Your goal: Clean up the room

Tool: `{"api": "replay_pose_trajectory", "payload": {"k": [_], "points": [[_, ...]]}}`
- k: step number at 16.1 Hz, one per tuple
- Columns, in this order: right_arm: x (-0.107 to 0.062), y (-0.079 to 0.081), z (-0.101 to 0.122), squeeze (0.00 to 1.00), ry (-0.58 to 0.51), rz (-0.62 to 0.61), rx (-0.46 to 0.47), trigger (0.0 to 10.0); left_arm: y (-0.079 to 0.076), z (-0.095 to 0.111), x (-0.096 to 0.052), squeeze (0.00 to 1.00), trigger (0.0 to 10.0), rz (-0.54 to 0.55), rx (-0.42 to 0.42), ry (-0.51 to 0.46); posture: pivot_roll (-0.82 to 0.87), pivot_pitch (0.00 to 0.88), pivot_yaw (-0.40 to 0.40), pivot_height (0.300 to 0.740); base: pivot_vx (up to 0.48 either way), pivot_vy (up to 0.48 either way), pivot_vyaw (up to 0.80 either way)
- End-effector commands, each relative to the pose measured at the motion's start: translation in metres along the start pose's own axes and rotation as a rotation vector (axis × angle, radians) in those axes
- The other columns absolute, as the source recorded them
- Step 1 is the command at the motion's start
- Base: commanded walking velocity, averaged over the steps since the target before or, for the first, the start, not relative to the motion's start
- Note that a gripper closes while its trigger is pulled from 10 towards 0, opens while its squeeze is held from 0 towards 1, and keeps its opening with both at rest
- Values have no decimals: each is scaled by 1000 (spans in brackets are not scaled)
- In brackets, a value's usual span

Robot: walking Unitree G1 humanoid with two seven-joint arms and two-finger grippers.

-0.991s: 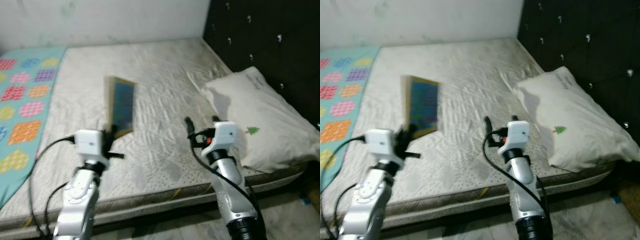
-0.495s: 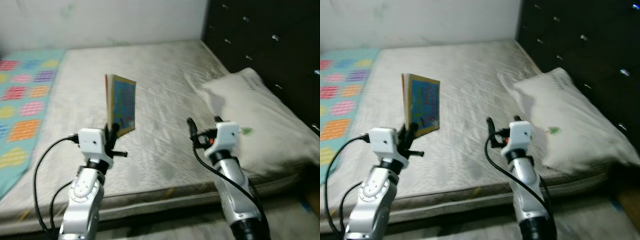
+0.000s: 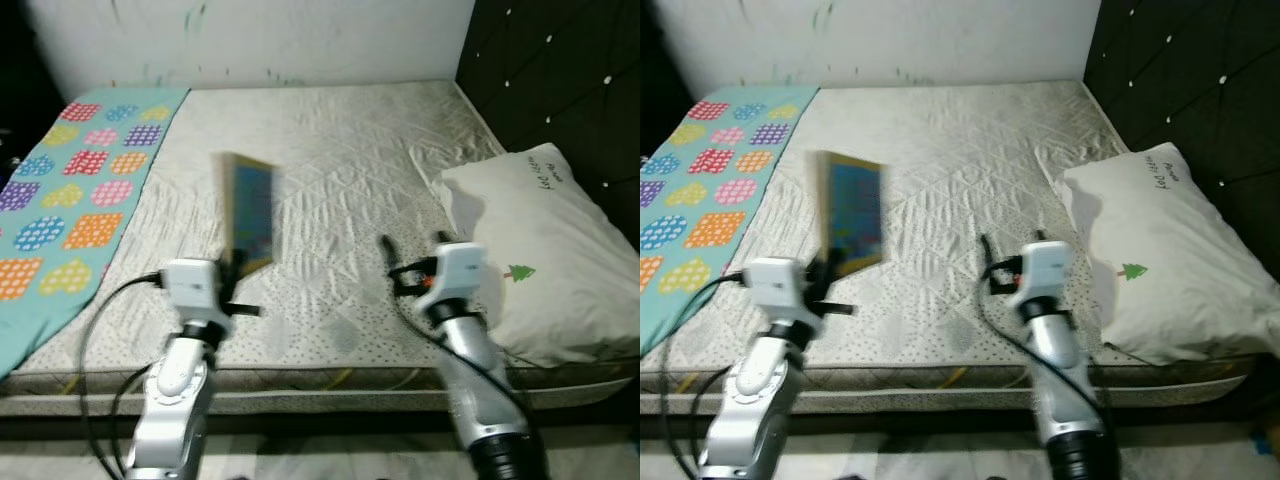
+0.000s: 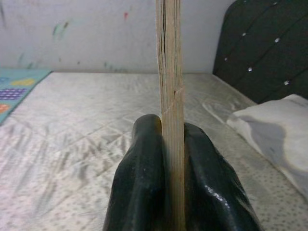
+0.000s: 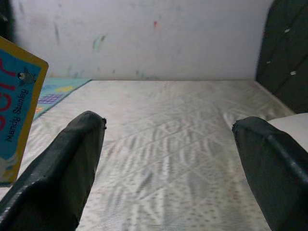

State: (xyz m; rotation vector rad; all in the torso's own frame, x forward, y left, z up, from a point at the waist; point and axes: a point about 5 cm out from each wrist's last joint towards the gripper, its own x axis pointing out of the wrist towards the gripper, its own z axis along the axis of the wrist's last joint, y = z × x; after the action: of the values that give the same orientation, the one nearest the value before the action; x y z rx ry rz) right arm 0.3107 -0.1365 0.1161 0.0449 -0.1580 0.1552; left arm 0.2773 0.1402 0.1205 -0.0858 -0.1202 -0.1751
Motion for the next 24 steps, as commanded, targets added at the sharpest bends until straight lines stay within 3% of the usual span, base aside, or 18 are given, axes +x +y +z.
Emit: {"api": "replay_pose_trajectory", "payload": {"k": [1, 10, 18, 24], "points": [[2, 7, 2, 0, -11, 13, 7, 10000, 8, 6, 0, 0, 10000, 31, 15, -27, -59, 90, 20, 740, 0, -356, 0], [2, 7, 2, 0, -9, 14, 9, 10000, 8, 6, 1, 0, 10000, 25, 14, -28, -61, 90, 20, 740, 0, -354, 0], [3, 7, 1, 0, -8, 19, 5, 10000, 3, 8, 1, 0, 10000, -23, -5, -57, -64, 82, 18, 740, 0, 0, 0], [3, 6, 1, 0, -4, 20, 10, 10000, 2, 9, 1, 0, 10000, -43, -10, -61, -63, 81, 17, 740, 307, 0, 0]]}}
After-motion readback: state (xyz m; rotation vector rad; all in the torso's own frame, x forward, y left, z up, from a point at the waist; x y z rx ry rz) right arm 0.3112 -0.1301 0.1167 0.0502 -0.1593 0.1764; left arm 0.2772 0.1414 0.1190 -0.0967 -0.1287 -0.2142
